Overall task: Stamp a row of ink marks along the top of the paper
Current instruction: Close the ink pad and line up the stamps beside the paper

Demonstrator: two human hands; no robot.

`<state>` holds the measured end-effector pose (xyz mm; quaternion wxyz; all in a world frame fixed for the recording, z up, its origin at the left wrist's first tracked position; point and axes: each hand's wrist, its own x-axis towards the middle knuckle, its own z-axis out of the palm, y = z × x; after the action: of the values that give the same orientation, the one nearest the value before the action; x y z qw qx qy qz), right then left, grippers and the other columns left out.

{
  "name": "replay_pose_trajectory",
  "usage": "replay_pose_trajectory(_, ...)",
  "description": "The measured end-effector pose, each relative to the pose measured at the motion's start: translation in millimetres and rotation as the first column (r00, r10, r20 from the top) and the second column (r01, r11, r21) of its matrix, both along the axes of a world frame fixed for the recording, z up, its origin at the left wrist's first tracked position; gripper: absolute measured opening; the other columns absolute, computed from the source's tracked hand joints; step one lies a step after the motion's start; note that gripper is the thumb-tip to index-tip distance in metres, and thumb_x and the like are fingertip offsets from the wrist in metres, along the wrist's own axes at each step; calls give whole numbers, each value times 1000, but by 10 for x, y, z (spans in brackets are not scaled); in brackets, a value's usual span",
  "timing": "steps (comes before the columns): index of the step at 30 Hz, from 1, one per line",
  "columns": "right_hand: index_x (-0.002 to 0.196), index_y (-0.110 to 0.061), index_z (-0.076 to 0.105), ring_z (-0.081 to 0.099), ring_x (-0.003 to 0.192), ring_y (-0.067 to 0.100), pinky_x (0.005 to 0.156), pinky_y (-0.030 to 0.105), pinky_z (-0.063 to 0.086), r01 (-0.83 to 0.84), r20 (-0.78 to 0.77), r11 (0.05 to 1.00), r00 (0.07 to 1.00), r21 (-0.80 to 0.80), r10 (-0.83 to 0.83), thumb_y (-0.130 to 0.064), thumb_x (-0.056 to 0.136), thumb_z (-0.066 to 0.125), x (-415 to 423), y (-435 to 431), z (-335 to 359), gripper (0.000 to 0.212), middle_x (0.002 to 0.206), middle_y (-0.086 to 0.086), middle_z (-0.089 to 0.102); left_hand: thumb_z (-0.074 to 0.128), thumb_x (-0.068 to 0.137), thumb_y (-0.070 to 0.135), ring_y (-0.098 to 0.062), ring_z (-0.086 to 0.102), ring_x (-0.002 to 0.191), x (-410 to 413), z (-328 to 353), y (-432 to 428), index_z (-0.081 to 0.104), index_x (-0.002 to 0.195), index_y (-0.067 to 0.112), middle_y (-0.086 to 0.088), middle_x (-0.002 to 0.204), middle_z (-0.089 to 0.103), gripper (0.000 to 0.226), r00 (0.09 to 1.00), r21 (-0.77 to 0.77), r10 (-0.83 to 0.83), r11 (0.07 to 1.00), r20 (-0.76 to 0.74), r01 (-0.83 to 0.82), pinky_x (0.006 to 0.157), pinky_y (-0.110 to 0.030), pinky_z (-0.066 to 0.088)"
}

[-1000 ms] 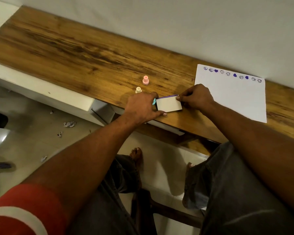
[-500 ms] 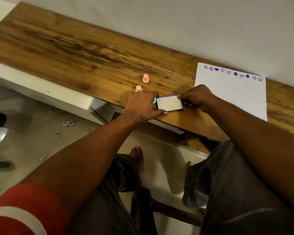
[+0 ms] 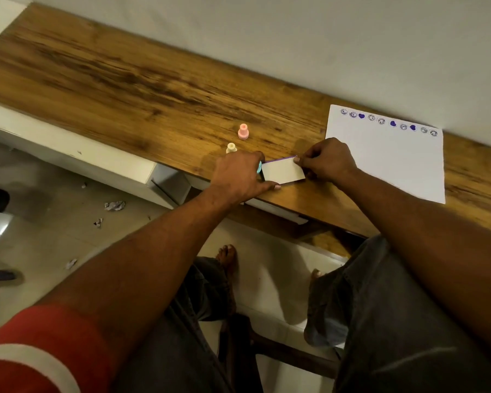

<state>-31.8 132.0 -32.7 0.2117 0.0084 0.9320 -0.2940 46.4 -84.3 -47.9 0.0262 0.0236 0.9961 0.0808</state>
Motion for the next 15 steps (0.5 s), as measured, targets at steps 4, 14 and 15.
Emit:
replay_pose_trajectory(4, 107, -18, 79, 67, 91, 14, 73, 26, 51, -88, -167, 985, 979, 151, 113, -55, 86, 74, 28, -62, 31, 43, 101, -1, 75, 65, 77, 85, -20, 65, 102, 9, 40, 52, 61, 130, 27, -1, 111, 71, 79, 999, -18, 29, 999, 14, -28, 73, -32, 48)
replay_pose_trajectory(14, 131, -19, 57, 67, 96, 26, 70, 32, 50, -313, -256, 755, 809, 576, 530, -82, 77, 59, 279, -303, 381, 82, 111, 6, 71, 60, 68, 95, -24, 70, 104, -62, 333, -129, 51, 150, 28, -5, 112, 74, 106, 998, 38, 18, 999, -64, -15, 73, -32, 45)
replay_pose_trajectory(15, 128, -18, 57, 66, 94, 26, 67, 31, 48, -318, -242, 737, 804, 596, 543, -85, 76, 56, 302, -330, 408, 85, 108, 7, 70, 58, 68, 96, -23, 71, 101, -79, 385, -185, 53, 148, 29, -4, 107, 75, 104, 996, 48, 15, 999, -84, -11, 72, -31, 45)
